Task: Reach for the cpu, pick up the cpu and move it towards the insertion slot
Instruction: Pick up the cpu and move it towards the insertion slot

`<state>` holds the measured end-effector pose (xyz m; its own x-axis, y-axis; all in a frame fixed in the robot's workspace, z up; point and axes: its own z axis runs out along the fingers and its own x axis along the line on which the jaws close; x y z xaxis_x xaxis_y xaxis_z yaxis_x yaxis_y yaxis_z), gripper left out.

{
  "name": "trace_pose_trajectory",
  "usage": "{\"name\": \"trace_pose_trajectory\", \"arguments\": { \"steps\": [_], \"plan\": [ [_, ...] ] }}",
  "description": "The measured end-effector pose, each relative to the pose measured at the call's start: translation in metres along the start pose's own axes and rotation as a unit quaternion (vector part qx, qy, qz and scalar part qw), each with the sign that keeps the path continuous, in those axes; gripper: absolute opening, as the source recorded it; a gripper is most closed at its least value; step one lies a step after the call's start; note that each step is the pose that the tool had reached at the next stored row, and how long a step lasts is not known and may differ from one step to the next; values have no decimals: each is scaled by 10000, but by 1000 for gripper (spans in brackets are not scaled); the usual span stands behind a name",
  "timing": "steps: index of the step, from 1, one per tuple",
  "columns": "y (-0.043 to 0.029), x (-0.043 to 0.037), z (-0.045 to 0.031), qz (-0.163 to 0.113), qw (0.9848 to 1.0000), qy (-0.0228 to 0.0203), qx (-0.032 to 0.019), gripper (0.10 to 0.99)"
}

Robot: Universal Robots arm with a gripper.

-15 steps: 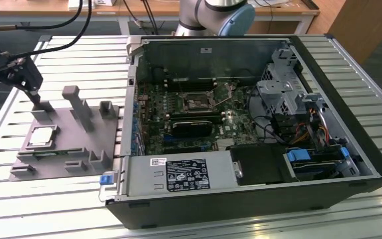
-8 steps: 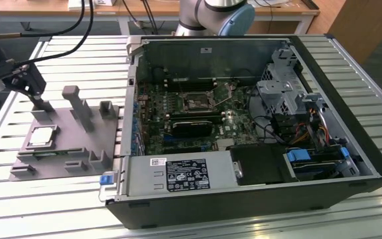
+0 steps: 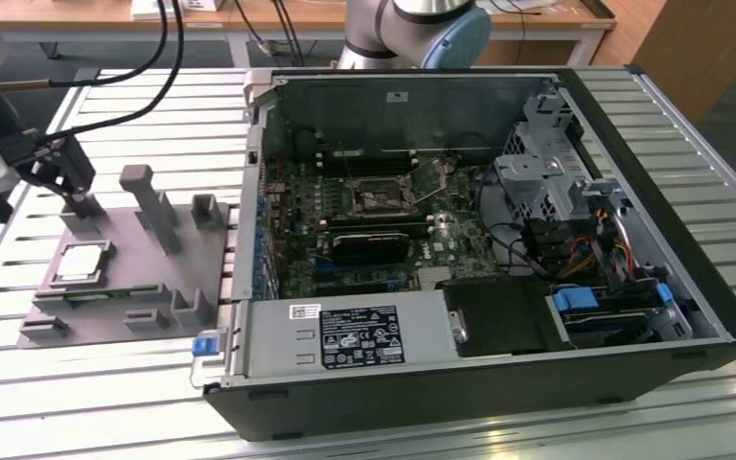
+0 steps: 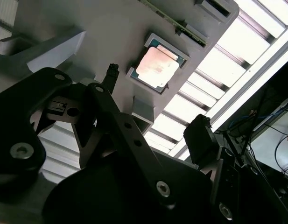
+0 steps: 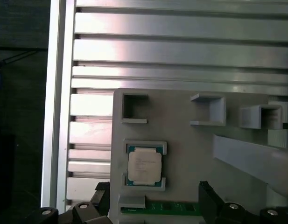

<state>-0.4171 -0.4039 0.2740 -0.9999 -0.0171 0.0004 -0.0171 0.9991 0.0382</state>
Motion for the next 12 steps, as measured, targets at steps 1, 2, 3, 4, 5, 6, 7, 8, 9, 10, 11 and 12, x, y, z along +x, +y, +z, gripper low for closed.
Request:
{"name": "trace_pose_trajectory", "arguments": {
  "steps": [1, 2, 3, 4, 5, 6, 7, 8, 9, 10, 11, 12],
  "plan": [
    [-2, 2, 18, 0, 10000, 0, 0, 839],
    [-4, 4, 36, 1, 10000, 0, 0, 839],
    [-6, 7, 54, 1, 10000, 0, 0, 839],
    [-8, 9, 72, 1, 10000, 0, 0, 839],
    [-10, 10, 89, 1, 10000, 0, 0, 839],
    [-12, 10, 108, 1, 10000, 0, 0, 839],
    [-13, 10, 127, 1, 10000, 0, 0, 839],
    [-14, 10, 144, 0, 10000, 0, 0, 839],
    [-15, 10, 162, 1, 10000, 0, 0, 839],
    [-16, 11, 180, 1, 10000, 1, 0, 839],
    [-17, 11, 198, 0, 10000, 1, 0, 839],
    [-17, 11, 217, 0, 10000, 0, 0, 839]
  ]
}}
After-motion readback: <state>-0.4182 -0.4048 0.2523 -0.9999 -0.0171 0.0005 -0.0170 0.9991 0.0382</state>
